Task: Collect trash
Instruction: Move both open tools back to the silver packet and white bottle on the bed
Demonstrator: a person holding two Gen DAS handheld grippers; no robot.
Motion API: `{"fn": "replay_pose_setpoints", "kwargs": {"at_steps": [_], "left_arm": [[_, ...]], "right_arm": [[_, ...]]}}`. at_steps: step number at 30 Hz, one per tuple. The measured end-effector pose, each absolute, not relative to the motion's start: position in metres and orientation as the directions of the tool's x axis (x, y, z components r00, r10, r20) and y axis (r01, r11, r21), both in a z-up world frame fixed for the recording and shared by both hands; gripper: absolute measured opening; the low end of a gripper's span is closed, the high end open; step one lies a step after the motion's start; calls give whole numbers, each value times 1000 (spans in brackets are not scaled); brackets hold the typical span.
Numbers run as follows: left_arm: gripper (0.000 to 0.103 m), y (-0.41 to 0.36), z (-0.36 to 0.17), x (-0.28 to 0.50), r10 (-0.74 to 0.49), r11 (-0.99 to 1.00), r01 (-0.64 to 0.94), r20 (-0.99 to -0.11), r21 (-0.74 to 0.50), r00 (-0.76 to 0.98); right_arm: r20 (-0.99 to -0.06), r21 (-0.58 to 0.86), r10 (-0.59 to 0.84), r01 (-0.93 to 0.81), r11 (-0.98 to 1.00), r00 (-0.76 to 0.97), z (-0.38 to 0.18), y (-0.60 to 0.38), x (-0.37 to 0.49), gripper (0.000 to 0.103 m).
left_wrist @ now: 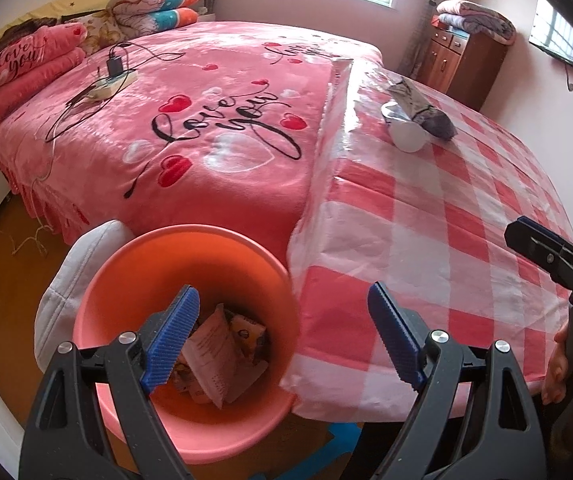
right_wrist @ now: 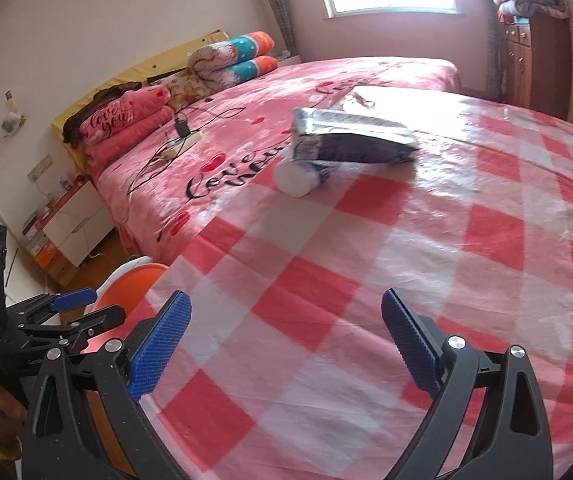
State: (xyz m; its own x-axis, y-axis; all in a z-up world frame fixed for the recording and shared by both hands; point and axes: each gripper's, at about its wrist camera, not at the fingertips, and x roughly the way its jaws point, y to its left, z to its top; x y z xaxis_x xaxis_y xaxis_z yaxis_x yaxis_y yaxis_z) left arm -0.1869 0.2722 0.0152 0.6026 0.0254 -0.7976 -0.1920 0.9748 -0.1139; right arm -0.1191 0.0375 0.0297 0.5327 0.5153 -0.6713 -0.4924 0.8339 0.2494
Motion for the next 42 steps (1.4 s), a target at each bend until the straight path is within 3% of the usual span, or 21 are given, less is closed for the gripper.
{"fn": "replay_pose_setpoints", "kwargs": {"at_steps": [42], "left_arm": [[87,145,18,-131,-16,1000,31,-827,2,561]], "right_arm": [[-658,206,360,-302,931,661,24,-69,-84,95]]}}
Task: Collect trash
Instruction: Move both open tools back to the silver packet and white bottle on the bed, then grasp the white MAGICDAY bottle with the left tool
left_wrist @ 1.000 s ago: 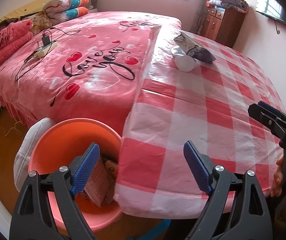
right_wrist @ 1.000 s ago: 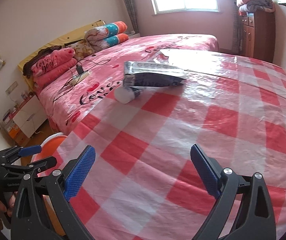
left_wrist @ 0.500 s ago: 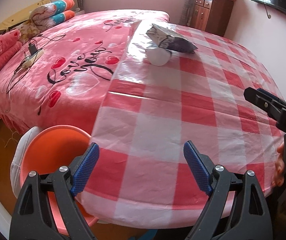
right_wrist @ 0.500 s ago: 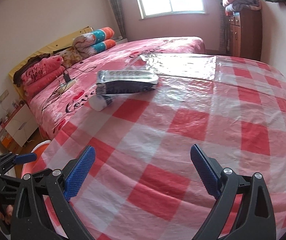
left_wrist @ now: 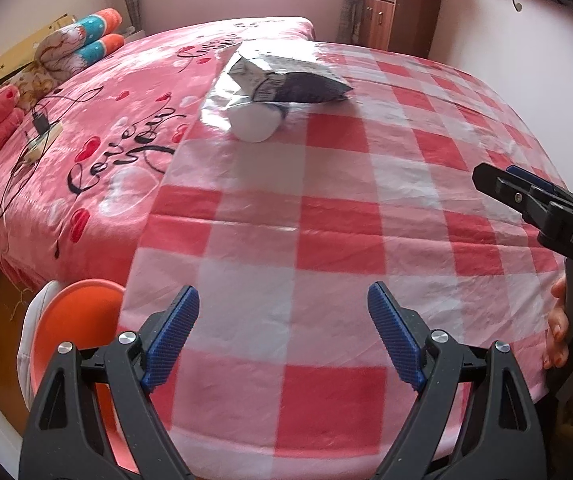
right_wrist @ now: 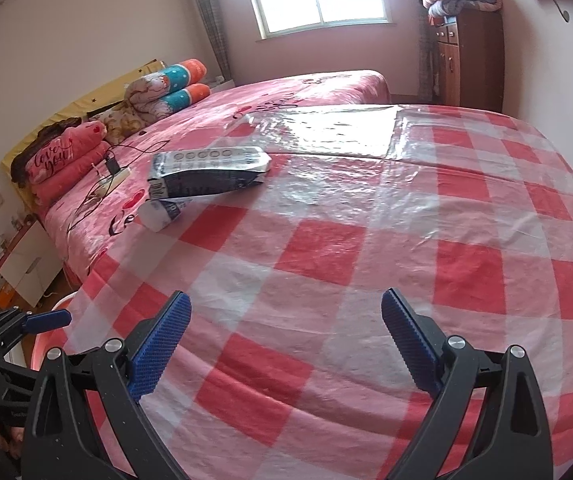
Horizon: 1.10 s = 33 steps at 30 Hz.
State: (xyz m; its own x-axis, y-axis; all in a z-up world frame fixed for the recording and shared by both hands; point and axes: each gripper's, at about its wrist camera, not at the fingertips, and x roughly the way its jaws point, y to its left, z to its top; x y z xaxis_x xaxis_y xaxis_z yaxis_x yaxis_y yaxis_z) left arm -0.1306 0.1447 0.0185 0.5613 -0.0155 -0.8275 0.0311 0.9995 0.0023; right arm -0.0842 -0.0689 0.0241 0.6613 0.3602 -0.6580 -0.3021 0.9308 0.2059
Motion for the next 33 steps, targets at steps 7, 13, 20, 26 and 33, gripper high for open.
{"fn": "replay_pose_setpoints", "kwargs": {"at_steps": [7,13,20,26,33], "left_arm": [[87,124,31,-115,-4,997,59,-805,39,593],[87,120,69,-81,4,999,24,-731,28,682],[87,149,100,3,67,984,-163,-684,-77,726],[87,191,71,65,61,919,-333,-761,-209,646],[86,207,32,90,1,872,-405,-826,-276,564]], "right_arm": [[-674,213,340,-268,939,656,21,-84,-77,95],[-679,263,356,-240,934,641,19,-100,-70,95],[-675,311,384,-228,923,630,19,-113,-65,95],[-673,329,404,-238,914,620,19,-118,-63,95],[-682,356,413,-219,908,604,14,-127,-57,95]]}}
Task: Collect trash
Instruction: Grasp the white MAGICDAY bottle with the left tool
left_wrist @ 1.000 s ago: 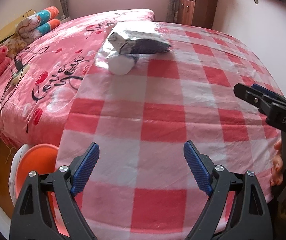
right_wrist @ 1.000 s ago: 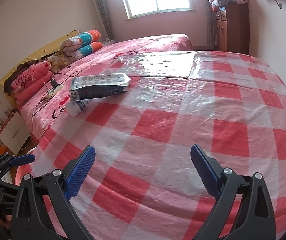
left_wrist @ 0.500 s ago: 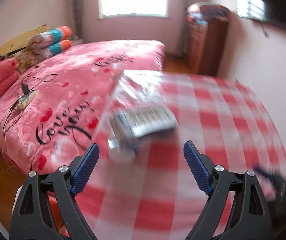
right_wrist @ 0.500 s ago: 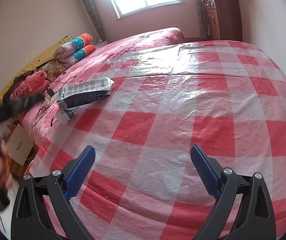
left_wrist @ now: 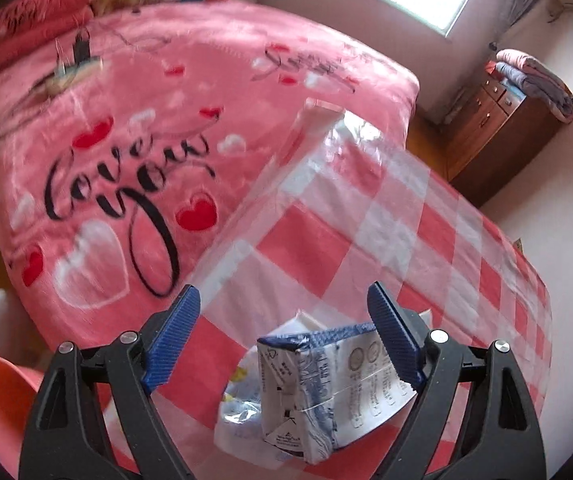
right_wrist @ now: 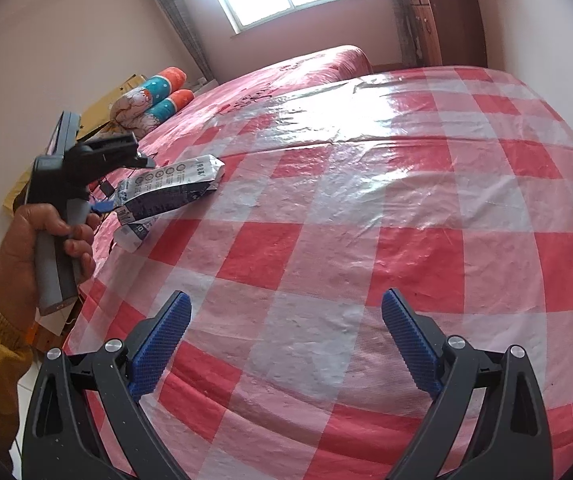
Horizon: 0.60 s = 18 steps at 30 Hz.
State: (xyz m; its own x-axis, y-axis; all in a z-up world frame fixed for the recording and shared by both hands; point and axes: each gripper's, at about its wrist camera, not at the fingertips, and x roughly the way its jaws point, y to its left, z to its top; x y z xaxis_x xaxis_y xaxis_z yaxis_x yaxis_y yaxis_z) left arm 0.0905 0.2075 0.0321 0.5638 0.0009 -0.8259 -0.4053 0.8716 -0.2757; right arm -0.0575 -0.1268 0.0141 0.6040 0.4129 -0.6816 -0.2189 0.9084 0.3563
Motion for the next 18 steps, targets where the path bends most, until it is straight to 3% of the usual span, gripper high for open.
{"fn": "replay_pose_setpoints", "kwargs": {"at_steps": [9,18], "left_arm": [[85,159,16,63,-78,931,-265,-846,-251,528],[85,89,17,29,-230,949,-72,-826,-309,514]], "right_arm": [[-677,384,422,-200,901,603,13,-135,-56,95],[-664,398,405,-162,903,628,16,-151,-57,95]]}}
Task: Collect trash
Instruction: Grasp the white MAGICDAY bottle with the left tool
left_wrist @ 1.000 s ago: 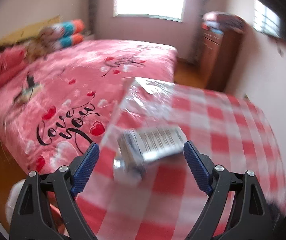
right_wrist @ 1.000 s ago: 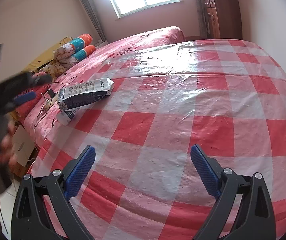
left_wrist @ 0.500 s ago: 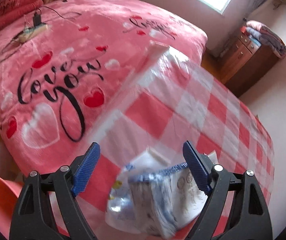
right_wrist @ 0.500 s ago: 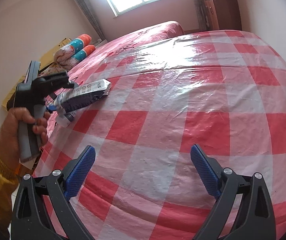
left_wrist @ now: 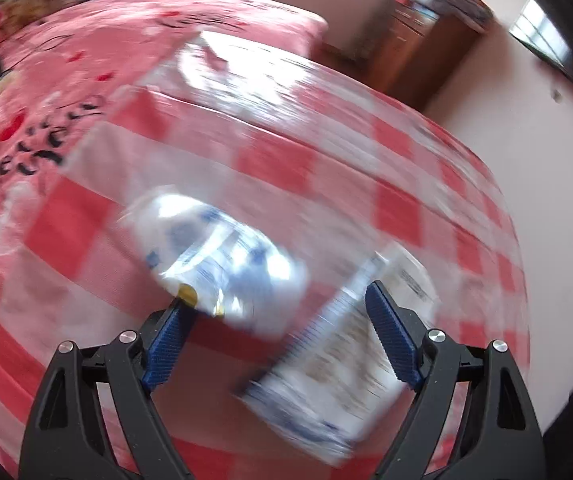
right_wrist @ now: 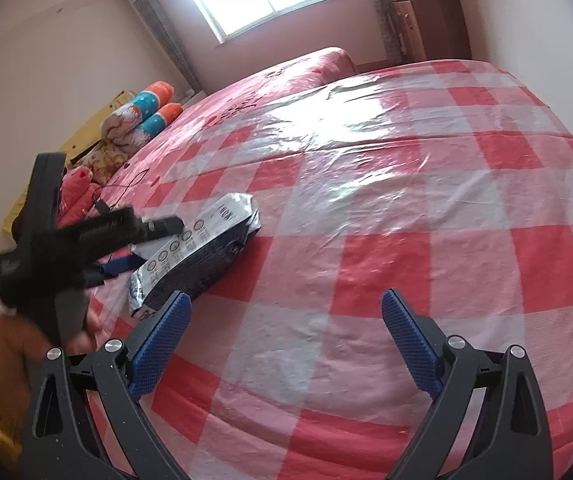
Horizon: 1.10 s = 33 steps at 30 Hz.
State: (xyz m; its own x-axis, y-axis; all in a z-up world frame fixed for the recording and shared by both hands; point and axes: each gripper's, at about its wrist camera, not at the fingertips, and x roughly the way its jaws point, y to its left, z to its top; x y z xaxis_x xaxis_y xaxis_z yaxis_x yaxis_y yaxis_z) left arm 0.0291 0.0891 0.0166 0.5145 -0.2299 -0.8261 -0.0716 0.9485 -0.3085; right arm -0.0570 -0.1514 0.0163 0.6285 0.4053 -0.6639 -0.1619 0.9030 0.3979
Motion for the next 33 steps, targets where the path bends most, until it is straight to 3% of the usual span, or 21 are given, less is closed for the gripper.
{"fn": "replay_pose_setpoints", "kwargs": {"at_steps": [4,17,22,26,33], "left_arm": [[85,57,17,19,-320,935,21,-814,-355,486],[85,26,18,-13,-426,903,156,-790,-399,441],[79,10,18,-25,-496,868,205,-774,-452,393],[79,29,25,-28,-451,888,131,-775,-442,442],[80,104,27,-17,-356,822,-191,-747,-536,561]], "right_arm": [[-658,418,405,-140,898,635,17,-162,-57,95],[-637,462,392,-79,883,663,20,-192,-58,95],[-618,493,371,-26,870,694,21,-214,-61,97],[-619,502,373,-18,865,691,18,-221,-60,97],[-614,499,446,-118,858,651,19,-199,-56,97]]}}
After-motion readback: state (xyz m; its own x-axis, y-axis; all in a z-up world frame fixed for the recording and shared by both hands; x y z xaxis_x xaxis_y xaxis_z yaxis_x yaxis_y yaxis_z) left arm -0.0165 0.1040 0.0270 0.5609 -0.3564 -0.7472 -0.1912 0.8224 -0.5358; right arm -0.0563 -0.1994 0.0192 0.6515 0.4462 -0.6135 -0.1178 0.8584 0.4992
